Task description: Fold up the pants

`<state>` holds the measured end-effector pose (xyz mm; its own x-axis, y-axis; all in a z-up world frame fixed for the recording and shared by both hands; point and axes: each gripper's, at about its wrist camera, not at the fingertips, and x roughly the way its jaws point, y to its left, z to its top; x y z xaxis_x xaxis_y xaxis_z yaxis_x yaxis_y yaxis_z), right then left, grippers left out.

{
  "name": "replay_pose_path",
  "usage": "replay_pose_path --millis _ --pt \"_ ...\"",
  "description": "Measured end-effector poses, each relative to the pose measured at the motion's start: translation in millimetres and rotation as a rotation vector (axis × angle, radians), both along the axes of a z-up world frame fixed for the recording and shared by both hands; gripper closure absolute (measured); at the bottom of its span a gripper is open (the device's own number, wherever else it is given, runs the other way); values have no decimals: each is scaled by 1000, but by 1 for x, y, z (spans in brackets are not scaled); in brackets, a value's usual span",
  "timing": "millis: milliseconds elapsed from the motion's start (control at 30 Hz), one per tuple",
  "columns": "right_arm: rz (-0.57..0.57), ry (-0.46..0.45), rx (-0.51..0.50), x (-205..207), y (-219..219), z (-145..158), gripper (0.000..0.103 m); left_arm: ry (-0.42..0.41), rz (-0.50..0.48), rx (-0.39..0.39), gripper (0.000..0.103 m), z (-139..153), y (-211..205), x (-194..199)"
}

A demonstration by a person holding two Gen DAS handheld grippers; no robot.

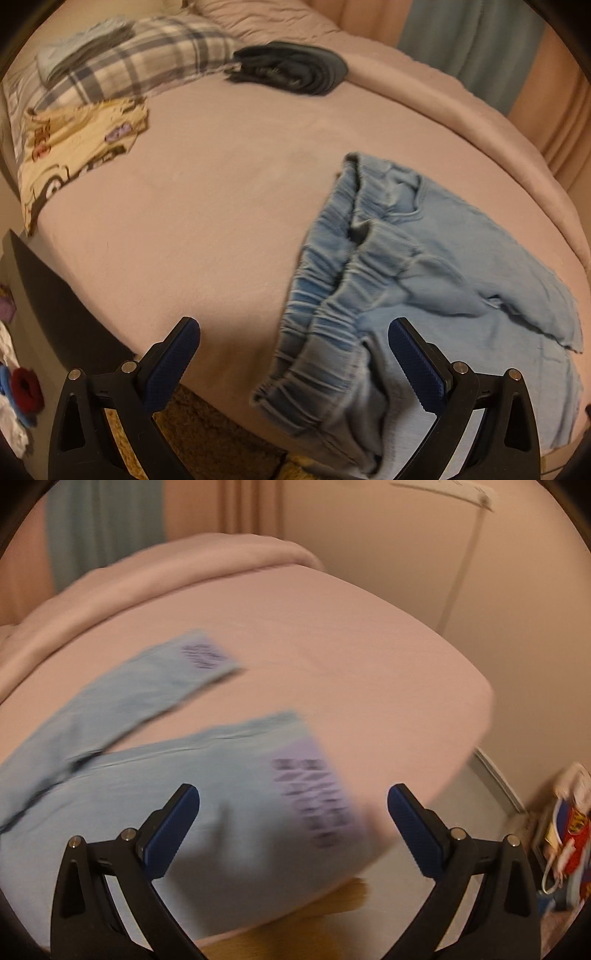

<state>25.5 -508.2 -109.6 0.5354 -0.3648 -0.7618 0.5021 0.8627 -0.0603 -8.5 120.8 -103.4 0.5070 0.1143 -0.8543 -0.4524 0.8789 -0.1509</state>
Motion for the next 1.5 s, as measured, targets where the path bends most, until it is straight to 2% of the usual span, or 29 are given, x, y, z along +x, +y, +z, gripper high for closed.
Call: replay_pose_path --millis 167,267,367,433,467,500,533,567,600,633,733,900,933,967,1033,1133,1200,1267,1367,1400,1433,1500 --pt "-82 72 50 -7 -53 -25 1 43 -19 -45 0 -19 4 5" --pt "-86 111 98 -2 -60 -40 7 39 -27 -21 3 -21 -1 7" --pt "-34 80 227 7 -66 -51 17 10 -62 -27 26 -16 -10 6" --pt "-16 61 262 13 -64 -52 25 -13 -97 -63 53 -13 -15 5" --pt "-12 57 256 15 -62 -51 30 -20 -107 -71 56 -11 -19 5" --pt "-1 47 252 18 -59 -49 43 -22 -119 -56 61 -9 -21 3" --pt "12 39 249 20 -55 -46 62 -23 -130 -50 64 -8 -22 2" --pt "23 32 254 23 -51 -46 74 -31 -132 -57 65 -7 -22 0" --pt "52 13 285 24 -48 -43 96 -36 -129 -75 67 -6 -20 -1" --pt "63 9 298 27 -46 -43 96 -46 -127 -97 69 -3 -18 -1" --pt "44 11 243 30 -43 -35 98 -86 -134 -130 69 10 -7 -6" --pt "39 -111 211 21 -48 9 99 -147 -132 -101 69 33 5 0" --pt "38 -120 187 28 -49 14 103 -140 -133 -84 69 34 4 2" --pt "25 -119 139 24 -50 20 103 -131 -133 -70 69 32 3 7" --pt "-29 -70 -3 30 -50 24 102 -83 -130 -54 69 22 2 12" --pt "5 -56 148 35 -65 8 102 2 -142 4 64 1 -1 16" --pt "35 -27 171 34 -61 -3 98 36 -145 50 60 -2 -3 10" --pt "48 -16 188 32 -54 -7 98 32 -149 83 58 3 -6 9" --pt "111 -52 243 34 -37 2 96 14 -114 162 54 17 -6 8" --pt "133 -56 238 37 -31 5 93 0 -95 168 48 21 -3 6" --pt "156 -54 233 39 -24 7 85 -17 -84 154 46 23 -1 4" --pt "200 -40 253 42 -11 5 38 -57 -78 79 46 29 5 0"
